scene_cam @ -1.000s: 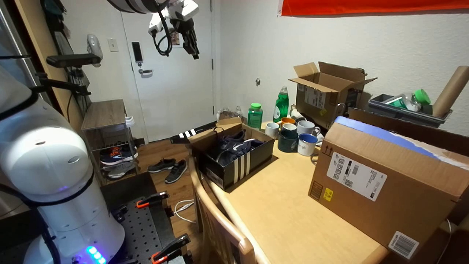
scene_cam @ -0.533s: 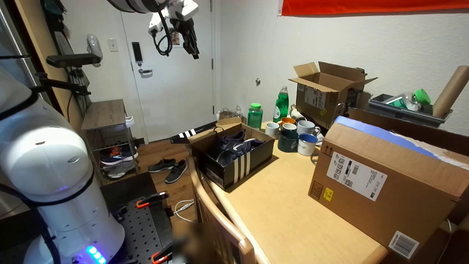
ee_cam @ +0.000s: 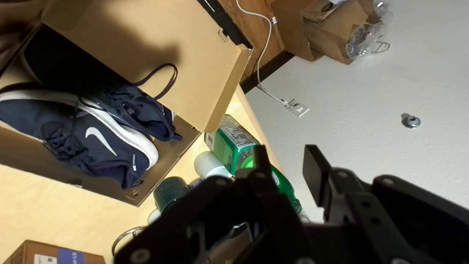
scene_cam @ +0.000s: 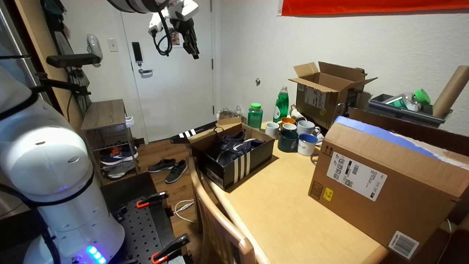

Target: Remove the shoes from the box

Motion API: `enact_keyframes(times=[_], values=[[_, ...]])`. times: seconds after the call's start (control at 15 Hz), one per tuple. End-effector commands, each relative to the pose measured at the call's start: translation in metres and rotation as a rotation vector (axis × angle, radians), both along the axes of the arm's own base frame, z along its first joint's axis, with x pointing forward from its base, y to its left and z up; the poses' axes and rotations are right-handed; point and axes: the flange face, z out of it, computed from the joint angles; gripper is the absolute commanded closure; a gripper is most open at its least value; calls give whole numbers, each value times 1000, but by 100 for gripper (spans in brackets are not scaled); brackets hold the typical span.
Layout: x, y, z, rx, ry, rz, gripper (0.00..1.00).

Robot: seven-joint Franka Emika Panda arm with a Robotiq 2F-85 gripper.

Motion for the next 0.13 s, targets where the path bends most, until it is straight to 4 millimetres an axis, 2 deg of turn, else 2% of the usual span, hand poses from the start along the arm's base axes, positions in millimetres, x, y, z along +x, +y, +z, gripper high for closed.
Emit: enact_keyframes(times=[0.0,0.07], values=[[0,0,0,0,1,0,68],[0,0,0,0,1,0,68]])
